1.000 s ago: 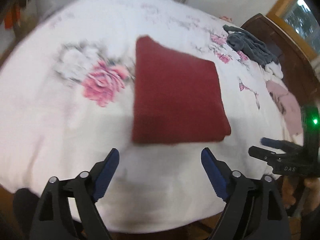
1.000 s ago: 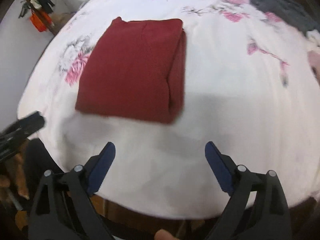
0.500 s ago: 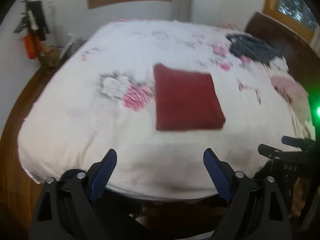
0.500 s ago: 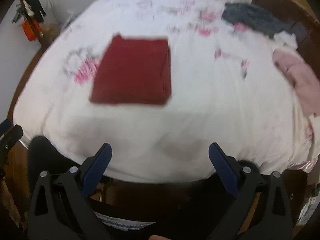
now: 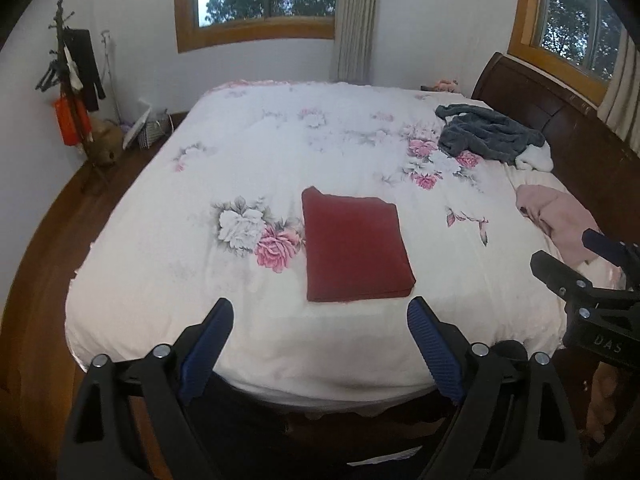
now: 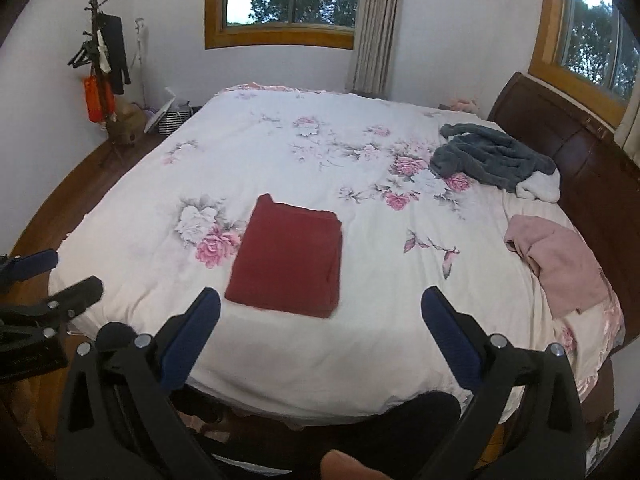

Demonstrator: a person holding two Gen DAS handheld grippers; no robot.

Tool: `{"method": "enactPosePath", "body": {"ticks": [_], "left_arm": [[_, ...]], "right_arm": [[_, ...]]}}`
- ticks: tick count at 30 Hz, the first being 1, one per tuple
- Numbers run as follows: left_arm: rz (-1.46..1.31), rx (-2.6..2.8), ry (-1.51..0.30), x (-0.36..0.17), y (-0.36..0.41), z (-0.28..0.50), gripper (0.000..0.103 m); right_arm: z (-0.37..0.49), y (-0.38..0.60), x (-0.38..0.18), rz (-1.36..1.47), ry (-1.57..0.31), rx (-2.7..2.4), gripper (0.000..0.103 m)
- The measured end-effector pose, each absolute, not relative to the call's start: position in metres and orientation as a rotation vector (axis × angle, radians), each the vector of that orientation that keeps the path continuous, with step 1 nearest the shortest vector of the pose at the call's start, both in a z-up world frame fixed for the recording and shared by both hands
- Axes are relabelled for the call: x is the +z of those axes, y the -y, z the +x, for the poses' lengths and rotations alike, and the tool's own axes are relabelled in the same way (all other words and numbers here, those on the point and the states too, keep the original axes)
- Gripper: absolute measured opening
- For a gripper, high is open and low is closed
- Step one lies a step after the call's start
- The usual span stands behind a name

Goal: Fold small clothes

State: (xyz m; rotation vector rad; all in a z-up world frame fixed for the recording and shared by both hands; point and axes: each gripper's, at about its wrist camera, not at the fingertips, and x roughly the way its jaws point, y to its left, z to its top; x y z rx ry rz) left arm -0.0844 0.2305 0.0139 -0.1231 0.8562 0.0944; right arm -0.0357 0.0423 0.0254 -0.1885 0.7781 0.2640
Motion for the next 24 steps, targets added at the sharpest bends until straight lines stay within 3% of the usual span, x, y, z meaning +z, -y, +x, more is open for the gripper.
{"method": "enactPosePath", "body": {"ticks": [24], "left_arm": [[-0.155, 0.067, -0.903, -0.007, -0.229, -0.077, 0.089]], "right_arm": [[-0.03, -0.048, 0.013, -0.169, -0.832, 0.248, 0.1]]}}
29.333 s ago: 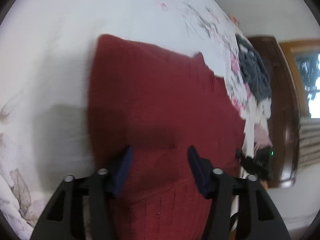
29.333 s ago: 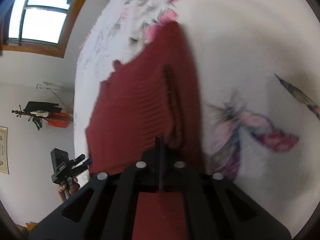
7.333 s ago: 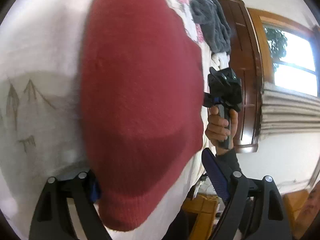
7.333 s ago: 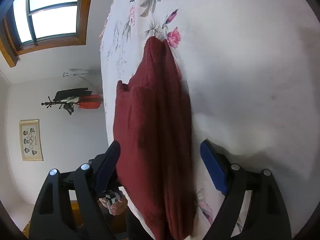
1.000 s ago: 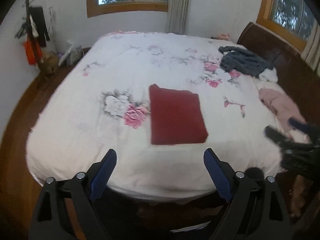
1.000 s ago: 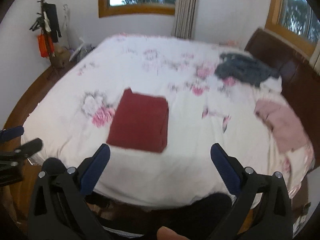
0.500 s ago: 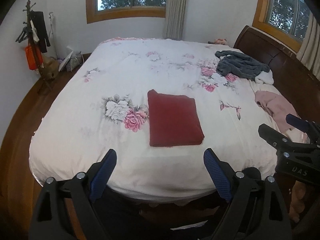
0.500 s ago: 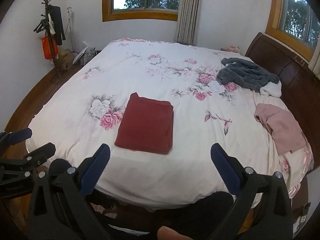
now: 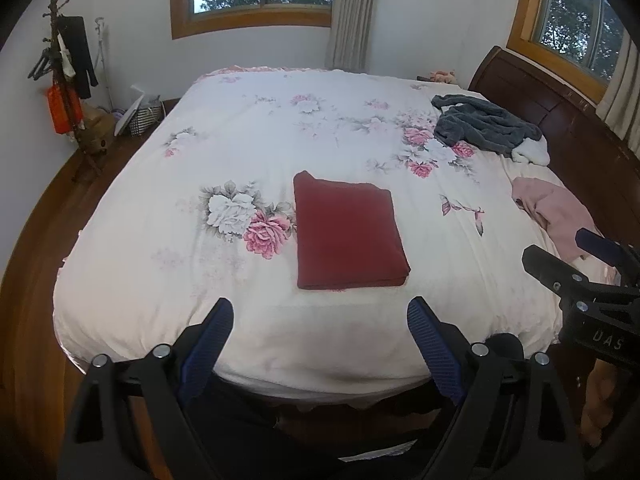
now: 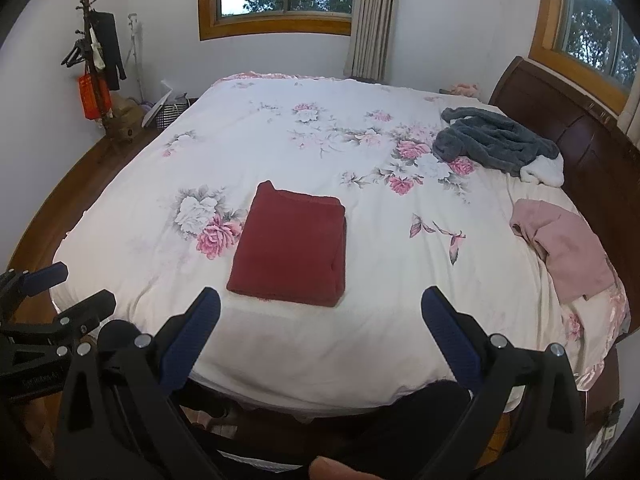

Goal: Fold small clothes

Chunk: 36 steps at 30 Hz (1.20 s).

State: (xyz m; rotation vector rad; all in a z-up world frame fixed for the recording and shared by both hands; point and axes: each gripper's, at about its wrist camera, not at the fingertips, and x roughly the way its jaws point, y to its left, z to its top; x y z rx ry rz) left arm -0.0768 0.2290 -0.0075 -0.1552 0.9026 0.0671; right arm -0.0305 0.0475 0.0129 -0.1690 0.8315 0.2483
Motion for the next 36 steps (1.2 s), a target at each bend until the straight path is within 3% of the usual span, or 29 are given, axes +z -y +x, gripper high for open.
{"method": "enactPosePath", "body": {"ticks": [36], "left_arm": [[-0.153, 0.059, -0.916, -0.009, -0.235, -0.059, 0.089]], "right_arm": [[-0.019, -0.041, 0.01, -0.151, -0.822, 0.242, 0.1]]}}
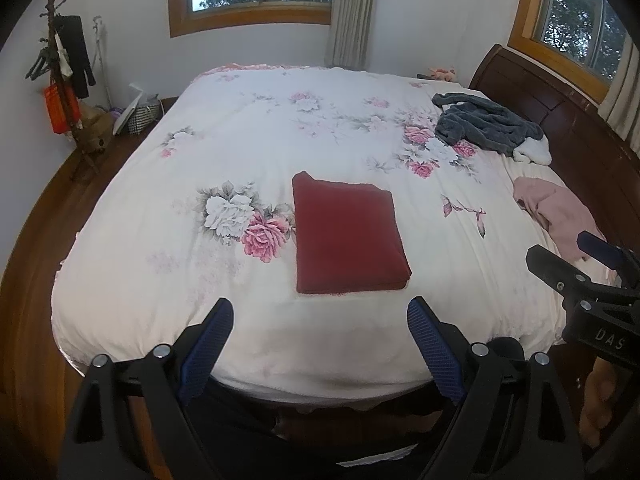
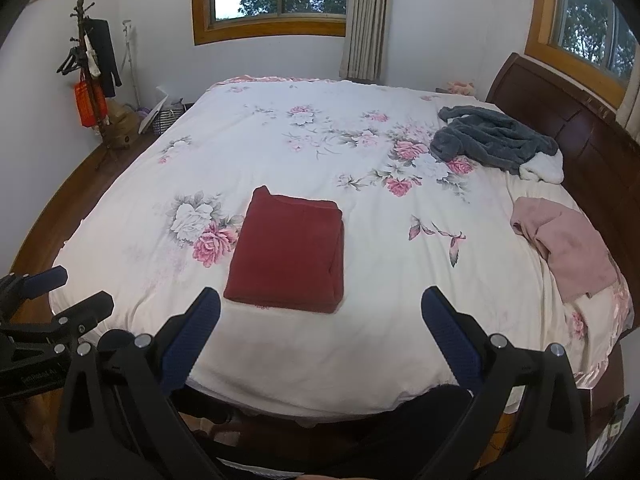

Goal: Fold small clothes

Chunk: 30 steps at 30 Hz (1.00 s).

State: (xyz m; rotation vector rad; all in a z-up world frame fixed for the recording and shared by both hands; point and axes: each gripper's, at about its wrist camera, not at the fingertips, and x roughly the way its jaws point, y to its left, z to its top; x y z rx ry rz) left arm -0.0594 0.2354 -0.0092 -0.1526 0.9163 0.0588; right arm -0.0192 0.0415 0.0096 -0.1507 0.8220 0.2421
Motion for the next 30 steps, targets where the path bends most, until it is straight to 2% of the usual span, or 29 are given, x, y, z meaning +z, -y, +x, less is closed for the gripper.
{"method": "enactPosePath", "body": {"ticks": [30], "left_arm": [[-0.153, 0.067, -0.926, -0.0147, -0.2361, -0.0575, 0.089]], "right_arm": [[-0.0136, -0.0411, 0.0037, -0.146, -0.834, 0.242, 0.1]]}}
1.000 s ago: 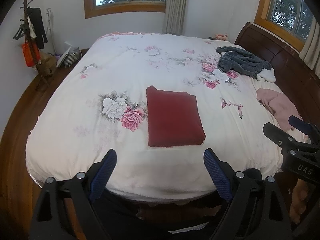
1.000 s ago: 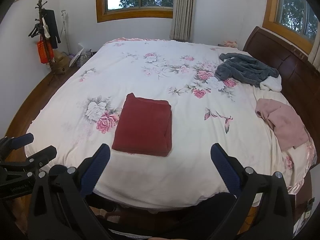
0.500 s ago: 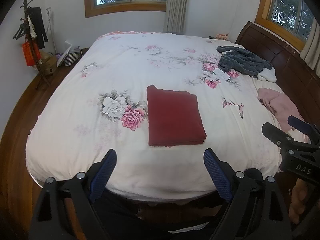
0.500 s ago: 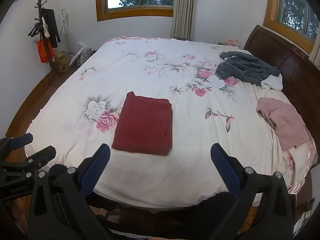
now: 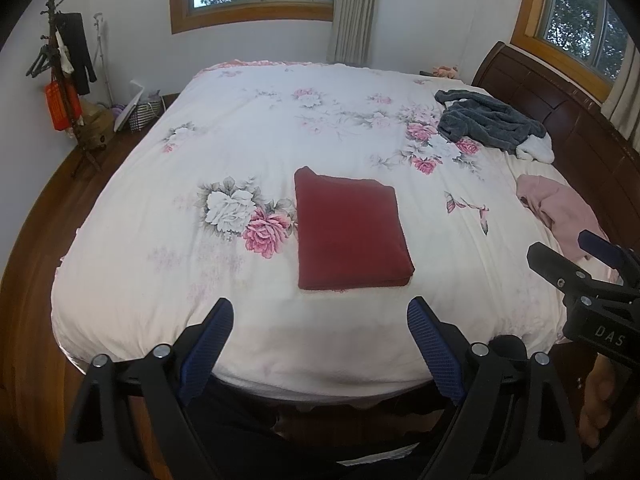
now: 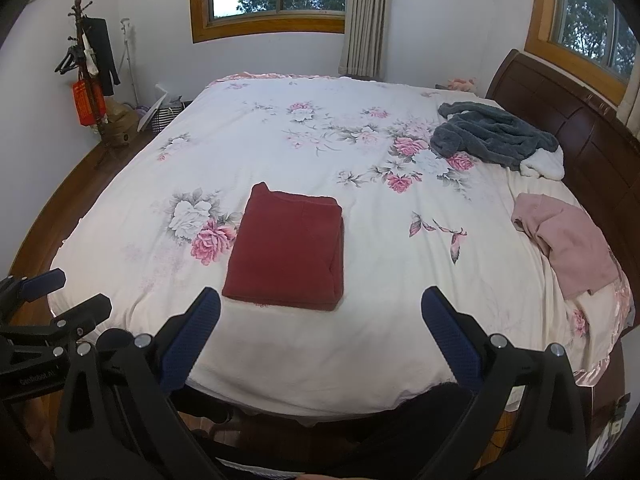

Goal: Fold small clothes

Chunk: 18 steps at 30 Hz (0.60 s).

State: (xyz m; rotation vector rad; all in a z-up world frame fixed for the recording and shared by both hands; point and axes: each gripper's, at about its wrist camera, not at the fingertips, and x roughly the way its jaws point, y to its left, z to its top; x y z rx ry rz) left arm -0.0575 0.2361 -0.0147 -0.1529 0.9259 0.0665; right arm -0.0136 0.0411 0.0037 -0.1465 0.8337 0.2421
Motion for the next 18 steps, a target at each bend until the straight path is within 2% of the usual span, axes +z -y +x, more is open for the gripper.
{"method": "enactPosePath", "body": {"ticks": [18], "left_arm": [[-0.153, 0.068, -0.927, -0.0154, -0.2346, -0.0581, 0.089]], "right_arm": [[-0.0145, -0.0419, 0.0017, -0.145, -0.836, 0.241, 0.1]]}}
